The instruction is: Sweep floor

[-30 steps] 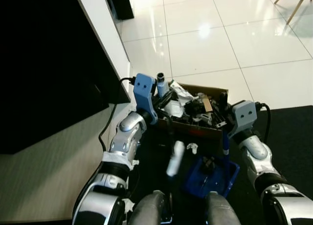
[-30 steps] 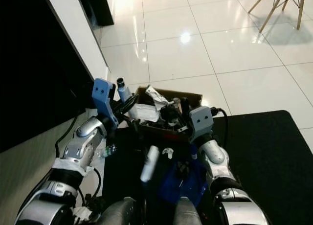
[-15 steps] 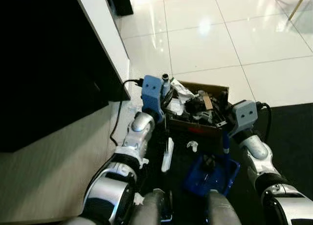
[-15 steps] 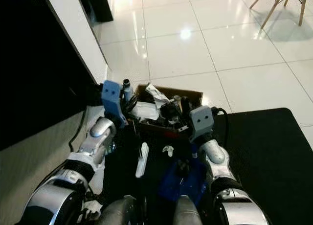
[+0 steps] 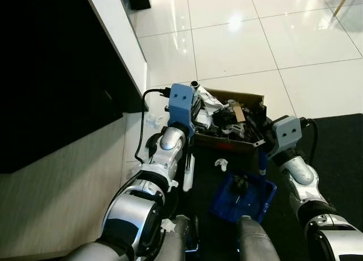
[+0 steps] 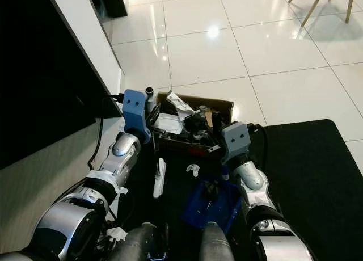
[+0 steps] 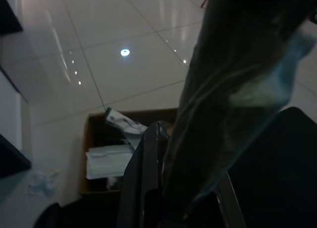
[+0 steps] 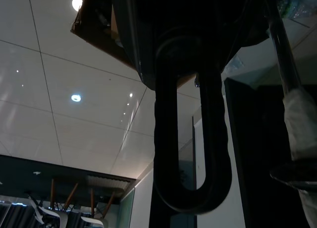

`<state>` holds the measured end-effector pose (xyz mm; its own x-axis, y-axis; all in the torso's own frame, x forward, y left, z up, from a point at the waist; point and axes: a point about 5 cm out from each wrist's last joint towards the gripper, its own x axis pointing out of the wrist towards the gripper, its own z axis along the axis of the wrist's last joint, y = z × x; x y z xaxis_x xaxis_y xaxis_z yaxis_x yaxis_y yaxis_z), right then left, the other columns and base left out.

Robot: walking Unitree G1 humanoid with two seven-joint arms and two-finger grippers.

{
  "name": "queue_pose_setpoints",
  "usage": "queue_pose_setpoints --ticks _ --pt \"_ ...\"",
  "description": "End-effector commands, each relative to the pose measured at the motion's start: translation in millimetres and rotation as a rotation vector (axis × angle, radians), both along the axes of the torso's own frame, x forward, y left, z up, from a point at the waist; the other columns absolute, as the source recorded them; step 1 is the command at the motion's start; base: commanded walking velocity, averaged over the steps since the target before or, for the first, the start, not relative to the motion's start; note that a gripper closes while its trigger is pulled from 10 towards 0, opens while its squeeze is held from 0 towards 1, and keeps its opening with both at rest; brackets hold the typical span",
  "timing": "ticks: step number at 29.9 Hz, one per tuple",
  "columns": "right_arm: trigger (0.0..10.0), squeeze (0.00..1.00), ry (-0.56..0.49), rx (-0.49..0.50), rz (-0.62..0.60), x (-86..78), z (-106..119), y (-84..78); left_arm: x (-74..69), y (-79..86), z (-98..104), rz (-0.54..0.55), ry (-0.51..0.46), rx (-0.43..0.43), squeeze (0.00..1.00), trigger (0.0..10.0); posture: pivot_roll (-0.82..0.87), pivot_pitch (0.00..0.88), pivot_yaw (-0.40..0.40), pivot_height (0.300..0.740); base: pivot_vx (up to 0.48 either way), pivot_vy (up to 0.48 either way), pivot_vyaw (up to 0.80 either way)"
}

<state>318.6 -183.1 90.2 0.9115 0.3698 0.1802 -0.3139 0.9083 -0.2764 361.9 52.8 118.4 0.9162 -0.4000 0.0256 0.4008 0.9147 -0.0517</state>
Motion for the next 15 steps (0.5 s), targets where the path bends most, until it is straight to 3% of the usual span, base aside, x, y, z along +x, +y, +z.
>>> queue_pose_setpoints --ticks 1,6,15 --pt "10.0 0.0 0.052 -0.01 0.008 -7.9 -13.3 0.1 -2.5 -16.1 3.7 -0.036 -0.002 -0.055 0.0 10.0 -0.14 0.273 0.143 0.74 0.0 0.0 0.0" --pt "10.0 0.0 0.049 -0.01 0.0 -9.4 -13.8 -2.0 -3.6 -24.7 4.8 -0.048 0.014 -0.094 0.0 10.0 -0.15 0.289 0.151 0.74 0.0 0.0 0.0" --pt "10.0 0.0 0.061 -0.032 -0.058 -14.7 -14.9 -25.0 -4.7 -37.9 9.0 -0.047 0.016 -0.114 0.0 10.0 -0.17 0.295 0.163 0.74 0.0 0.0 0.0"
